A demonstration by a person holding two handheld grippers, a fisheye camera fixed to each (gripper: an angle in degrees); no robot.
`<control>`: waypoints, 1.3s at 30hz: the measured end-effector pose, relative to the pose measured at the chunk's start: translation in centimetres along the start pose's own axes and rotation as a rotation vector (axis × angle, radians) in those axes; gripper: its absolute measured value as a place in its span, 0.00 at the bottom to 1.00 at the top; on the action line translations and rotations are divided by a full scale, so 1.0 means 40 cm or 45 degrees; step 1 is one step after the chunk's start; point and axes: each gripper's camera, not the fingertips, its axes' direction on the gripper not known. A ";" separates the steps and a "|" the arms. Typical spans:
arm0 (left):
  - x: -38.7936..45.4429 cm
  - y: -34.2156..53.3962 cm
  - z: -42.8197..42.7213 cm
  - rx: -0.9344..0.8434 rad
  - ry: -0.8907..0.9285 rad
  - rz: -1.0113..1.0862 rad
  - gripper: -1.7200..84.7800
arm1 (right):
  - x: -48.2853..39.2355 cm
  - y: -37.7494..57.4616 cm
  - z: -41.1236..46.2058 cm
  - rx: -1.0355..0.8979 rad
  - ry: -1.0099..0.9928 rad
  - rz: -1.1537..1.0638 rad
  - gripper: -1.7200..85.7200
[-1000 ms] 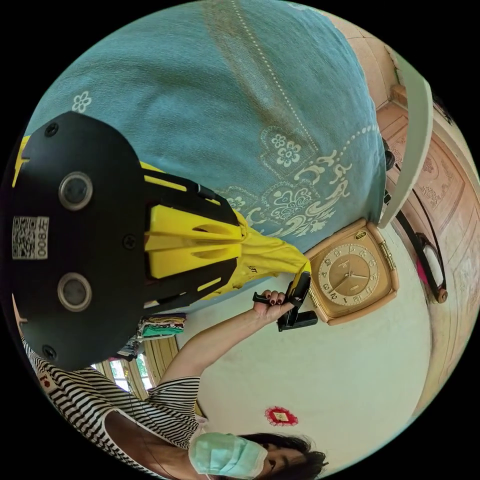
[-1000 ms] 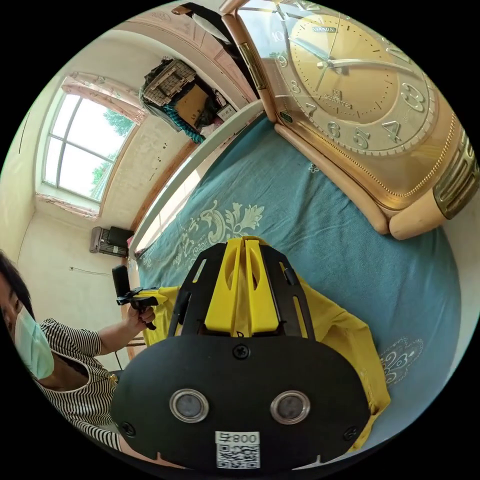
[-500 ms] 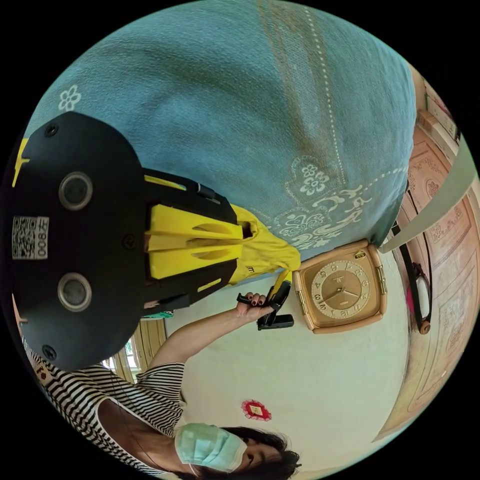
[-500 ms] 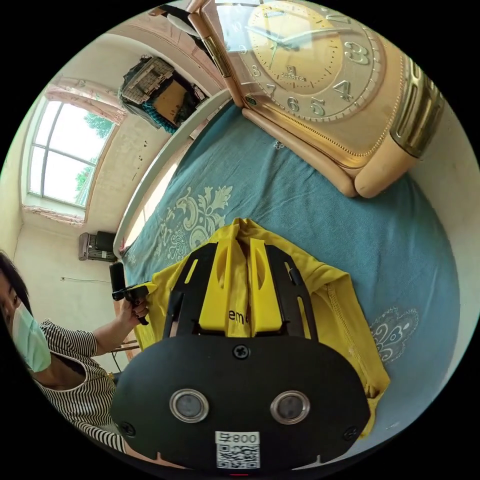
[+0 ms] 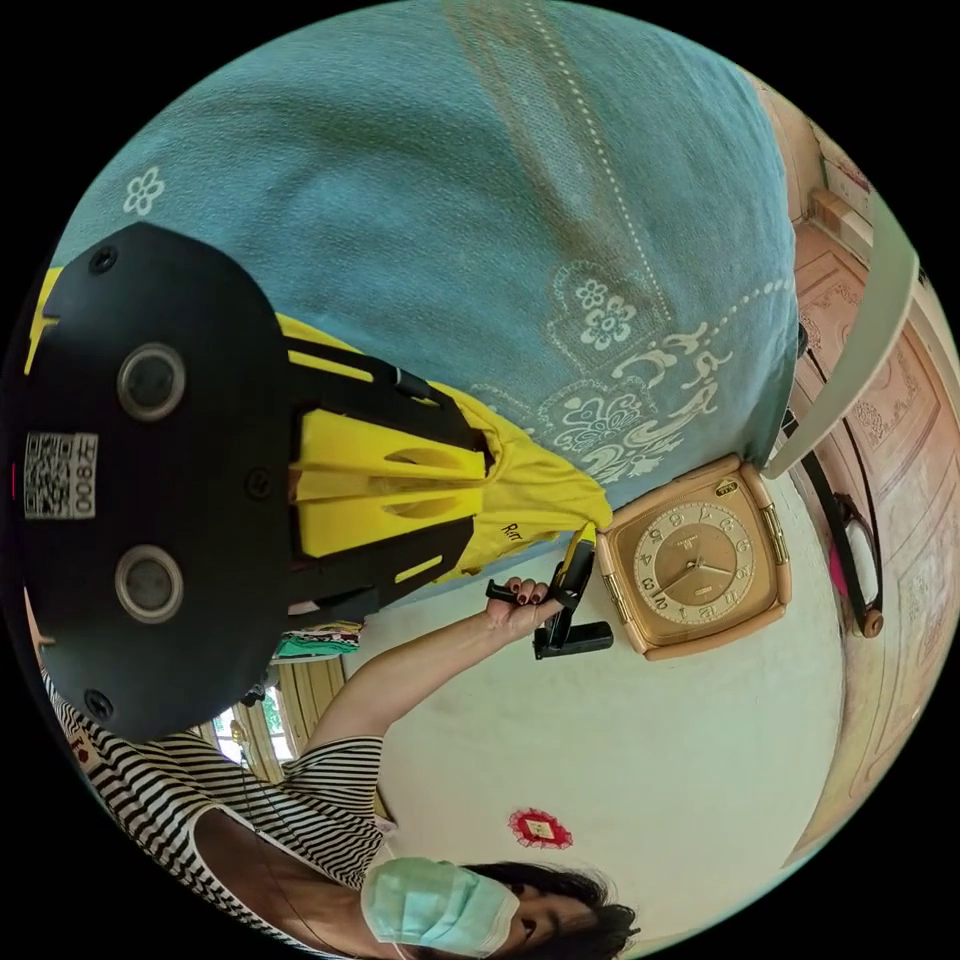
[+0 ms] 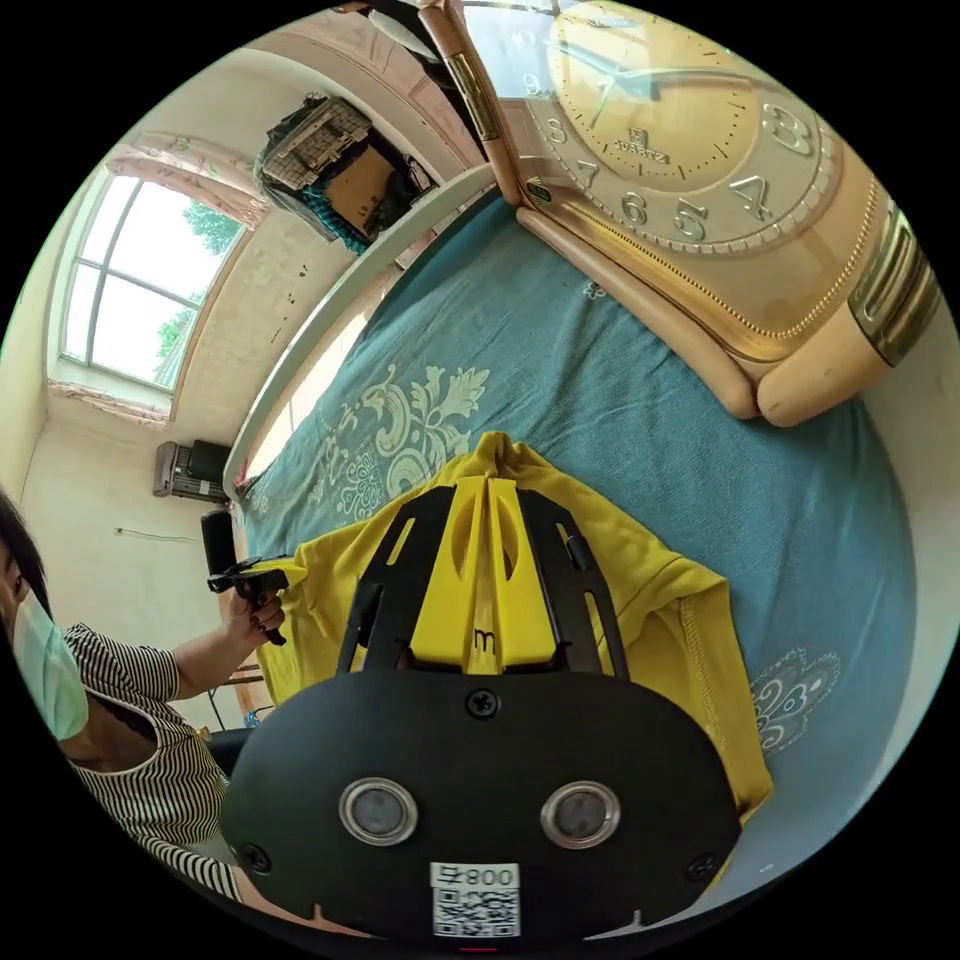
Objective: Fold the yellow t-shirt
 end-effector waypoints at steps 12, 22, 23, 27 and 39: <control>0.043 0.044 0.027 -0.013 -0.145 0.030 0.03 | -0.064 0.057 0.002 0.095 0.266 0.030 0.02; 0.173 0.025 0.174 -0.208 -0.389 0.355 0.01 | -0.166 0.134 0.152 0.006 0.364 -0.114 0.02; 0.172 0.023 0.210 -0.276 -0.420 0.348 0.01 | -0.156 0.121 0.176 -0.017 0.360 -0.090 0.02; 0.182 0.034 0.258 -0.313 -0.427 0.357 0.01 | -0.141 0.108 0.197 -0.030 0.304 -0.074 0.02; 0.242 0.100 0.359 -0.353 -0.412 0.422 0.02 | -0.181 0.494 0.139 0.177 0.221 -0.103 0.02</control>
